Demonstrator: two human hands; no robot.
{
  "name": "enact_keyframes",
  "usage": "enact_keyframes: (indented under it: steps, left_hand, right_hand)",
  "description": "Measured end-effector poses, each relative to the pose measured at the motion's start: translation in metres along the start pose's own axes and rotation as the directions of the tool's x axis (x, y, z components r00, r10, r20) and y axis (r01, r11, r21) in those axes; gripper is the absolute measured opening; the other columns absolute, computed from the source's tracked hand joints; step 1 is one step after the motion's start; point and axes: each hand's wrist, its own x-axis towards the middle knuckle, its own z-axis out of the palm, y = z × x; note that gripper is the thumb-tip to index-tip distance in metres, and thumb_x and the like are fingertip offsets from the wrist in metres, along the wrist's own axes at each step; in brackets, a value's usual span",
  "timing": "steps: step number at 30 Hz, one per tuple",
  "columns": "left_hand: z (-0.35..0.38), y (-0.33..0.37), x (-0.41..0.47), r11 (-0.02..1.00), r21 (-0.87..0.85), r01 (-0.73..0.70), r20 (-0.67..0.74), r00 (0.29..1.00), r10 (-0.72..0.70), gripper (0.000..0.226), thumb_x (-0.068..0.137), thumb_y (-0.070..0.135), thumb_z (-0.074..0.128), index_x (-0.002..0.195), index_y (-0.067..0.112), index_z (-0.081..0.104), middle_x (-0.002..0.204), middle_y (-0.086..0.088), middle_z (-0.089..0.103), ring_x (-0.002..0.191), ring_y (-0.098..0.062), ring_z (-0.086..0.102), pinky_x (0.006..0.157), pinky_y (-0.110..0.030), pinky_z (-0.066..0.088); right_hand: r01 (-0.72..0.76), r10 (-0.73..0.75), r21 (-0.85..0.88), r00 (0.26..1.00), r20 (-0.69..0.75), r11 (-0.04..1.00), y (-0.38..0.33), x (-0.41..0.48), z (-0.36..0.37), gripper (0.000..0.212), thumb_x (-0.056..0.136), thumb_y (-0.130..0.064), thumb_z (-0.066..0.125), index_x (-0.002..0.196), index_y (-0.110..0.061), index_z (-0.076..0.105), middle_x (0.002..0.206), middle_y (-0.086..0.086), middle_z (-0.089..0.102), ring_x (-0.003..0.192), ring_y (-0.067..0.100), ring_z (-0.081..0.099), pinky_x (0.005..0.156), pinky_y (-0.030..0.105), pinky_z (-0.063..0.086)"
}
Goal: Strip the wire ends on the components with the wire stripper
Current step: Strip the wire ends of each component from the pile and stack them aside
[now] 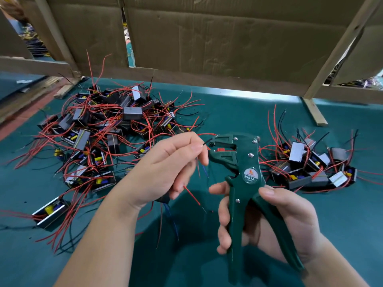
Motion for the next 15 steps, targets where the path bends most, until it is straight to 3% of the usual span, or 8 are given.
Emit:
enact_keyframes:
  steps: [5,15]
  left_hand:
    - [-0.0009,0.0002,-0.0008,0.999,-0.031,0.019,0.076,0.997,-0.017,0.024,0.090,0.039,0.045,0.075,0.027,0.058,0.040,0.006,0.039,0.031,-0.009,0.034,0.039,-0.014,0.031]
    - [-0.0063,-0.0027,-0.0019,0.997,0.037,0.072,0.066,0.995,-0.074,0.023,0.083,0.037,0.049,0.069,0.024,0.062,0.036,0.006,0.036,0.026,-0.006,0.031,0.037,-0.013,0.028]
  right_hand:
    - [-0.042,0.038,0.043,0.995,0.089,0.998,-0.0017,-0.0028,-0.0006,0.053,0.086,-0.034,0.061,0.124,0.002,0.054,0.096,0.020,0.062,0.083,0.039,0.063,0.083,0.053,0.048]
    - [-0.029,0.030,-0.076,1.000,0.006,0.997,-0.0043,-0.0041,0.0042,0.043,0.079,-0.035,0.068,0.108,-0.004,0.062,0.086,0.017,0.066,0.073,0.036,0.066,0.075,0.049,0.042]
